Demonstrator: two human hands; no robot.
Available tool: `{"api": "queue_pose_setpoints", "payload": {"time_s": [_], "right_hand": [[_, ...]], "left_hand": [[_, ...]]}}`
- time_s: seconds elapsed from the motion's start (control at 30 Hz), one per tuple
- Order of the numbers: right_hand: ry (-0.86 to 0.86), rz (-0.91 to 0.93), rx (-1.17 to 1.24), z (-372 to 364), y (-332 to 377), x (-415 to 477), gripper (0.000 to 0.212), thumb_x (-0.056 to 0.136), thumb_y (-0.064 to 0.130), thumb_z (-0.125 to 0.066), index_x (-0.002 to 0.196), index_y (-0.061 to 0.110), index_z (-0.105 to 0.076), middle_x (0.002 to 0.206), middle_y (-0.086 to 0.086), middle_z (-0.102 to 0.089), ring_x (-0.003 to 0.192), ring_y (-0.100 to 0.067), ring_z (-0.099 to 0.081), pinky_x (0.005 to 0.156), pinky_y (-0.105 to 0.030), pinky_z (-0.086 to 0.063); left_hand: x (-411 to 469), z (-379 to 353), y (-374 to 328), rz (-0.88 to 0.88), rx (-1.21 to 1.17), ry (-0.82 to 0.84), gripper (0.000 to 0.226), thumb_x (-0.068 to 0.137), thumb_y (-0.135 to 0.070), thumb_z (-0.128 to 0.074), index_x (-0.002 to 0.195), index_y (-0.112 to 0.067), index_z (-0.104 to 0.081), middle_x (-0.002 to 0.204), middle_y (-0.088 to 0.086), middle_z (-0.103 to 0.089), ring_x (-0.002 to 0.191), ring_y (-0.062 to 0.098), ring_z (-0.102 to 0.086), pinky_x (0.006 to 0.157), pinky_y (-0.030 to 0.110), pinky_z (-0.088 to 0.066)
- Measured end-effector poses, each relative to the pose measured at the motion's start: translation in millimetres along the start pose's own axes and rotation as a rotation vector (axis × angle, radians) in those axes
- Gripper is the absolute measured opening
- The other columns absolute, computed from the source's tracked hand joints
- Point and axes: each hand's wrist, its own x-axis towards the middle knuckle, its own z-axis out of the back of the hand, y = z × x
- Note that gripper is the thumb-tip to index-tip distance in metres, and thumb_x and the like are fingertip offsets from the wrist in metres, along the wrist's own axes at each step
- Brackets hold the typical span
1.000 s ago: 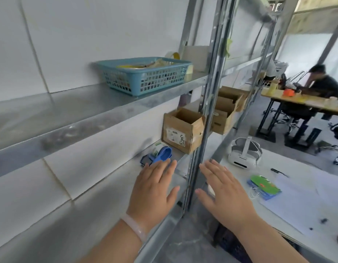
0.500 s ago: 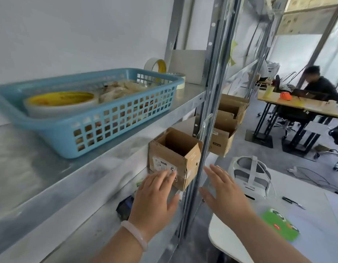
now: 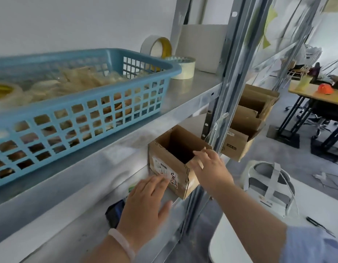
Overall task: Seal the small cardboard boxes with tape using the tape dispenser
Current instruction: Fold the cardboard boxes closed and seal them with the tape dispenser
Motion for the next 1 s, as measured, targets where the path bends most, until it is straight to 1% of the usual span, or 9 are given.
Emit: {"api": "queue_pose_setpoints", "payload": {"time_s": [0.13,0.23,0.3,0.43,0.57,0.73,0.8,0.9,1.0], "right_hand": [[-0.117,-0.134,0.201,-5.1,-4.7,5.1,0.040,0.090,0.056,-0.052,0.122,0.033,-0.046,0.129,0.004,-0.034,0.111,-0.016,-0.044,0.093,-0.035,-0.047],[-0.151,-0.330,0.591,-7.7,-6.3,8.3,0.059,0.085,0.030,-0.067,0.135,0.026,-0.035,0.136,-0.001,-0.034,0.107,-0.020,-0.052,0.086,-0.037,-0.054],[-0.078,-0.478,0.819,-12.0,-9.3,8.6,0.078,0.084,0.016,-0.067,0.146,0.031,-0.022,0.141,-0.004,-0.038,0.106,-0.027,-0.059,0.080,-0.040,-0.059],[-0.008,-0.542,1.036,-12.5,-22.0,6.2,0.047,0.092,0.005,-0.054,0.137,0.008,-0.041,0.104,-0.008,-0.055,0.080,-0.024,-0.062,0.063,-0.038,-0.062],[-0.075,-0.517,0.981,1.6,-35.1,-1.3,0.042,0.100,0.014,-0.045,0.140,0.025,-0.042,0.111,-0.003,-0.056,0.100,-0.027,-0.060,0.086,-0.051,-0.057],[-0.150,-0.469,1.061,32.7,-47.4,-22.3,0.043,0.100,0.022,-0.050,0.141,0.035,-0.044,0.099,0.010,-0.057,0.099,-0.023,-0.060,0.091,-0.050,-0.055],[-0.146,-0.442,1.090,46.4,-53.3,-31.5,0.044,0.100,0.024,-0.051,0.141,0.035,-0.044,0.104,0.011,-0.058,0.102,-0.021,-0.059,0.094,-0.050,-0.052],[-0.152,-0.417,1.142,68.0,-60.9,-45.3,0.046,0.099,0.023,-0.052,0.143,0.033,-0.043,0.125,0.005,-0.054,0.110,-0.022,-0.055,0.096,-0.048,-0.050],[-0.140,-0.382,1.204,91.2,-62.8,-56.0,0.046,0.099,0.024,-0.052,0.144,0.032,-0.042,0.126,0.005,-0.049,0.111,-0.021,-0.050,0.094,-0.043,-0.046]], "left_hand": [[3.0,-0.8,-3.5,0.065,-0.004,-0.020,0.055,0.091,-0.047,-0.047,0.142,-0.027,-0.043,0.140,-0.011,-0.048,0.129,0.010,-0.043,0.106,0.035,-0.041],[8.5,-0.7,-6.5,0.108,-0.006,-0.031,0.055,0.093,-0.049,-0.041,0.143,-0.027,-0.042,0.141,-0.013,-0.045,0.131,0.006,-0.038,0.109,0.031,-0.038],[12.3,0.1,-8.2,0.136,-0.016,-0.053,0.055,0.093,-0.050,-0.040,0.143,-0.027,-0.042,0.141,-0.012,-0.045,0.131,0.005,-0.038,0.109,0.027,-0.036],[16.4,0.3,-11.0,0.167,-0.018,-0.103,0.057,0.091,-0.049,-0.042,0.140,-0.021,-0.047,0.139,-0.006,-0.050,0.128,0.008,-0.042,0.106,0.029,-0.040],[20.5,0.0,-13.3,0.218,0.046,-0.050,0.070,0.091,-0.058,-0.032,0.149,-0.019,-0.032,0.151,-0.002,-0.037,0.137,0.015,-0.035,0.112,0.033,-0.034],[21.7,7.9,-29.3,0.399,-0.111,-0.072,0.083,0.090,-0.058,-0.044,0.153,-0.032,0.003,0.162,-0.008,0.000,0.148,0.011,-0.006,0.117,0.029,-0.019],[16.3,10.7,-37.5,0.469,-0.227,-0.131,0.089,0.084,-0.060,-0.047,0.152,-0.037,0.007,0.162,-0.009,-0.003,0.147,0.009,-0.007,0.116,0.029,-0.021],[8.0,14.3,-45.1,0.562,-0.381,-0.209,0.098,0.074,-0.063,-0.053,0.148,-0.047,0.008,0.158,-0.007,-0.020,0.143,0.012,-0.026,0.113,0.035,-0.035],[1.7,22.3,-56.1,0.582,-0.482,-0.251,0.101,0.070,-0.059,-0.060,0.147,-0.052,0.005,0.154,-0.017,-0.025,0.138,0.003,-0.032,0.110,0.031,-0.037]]}}
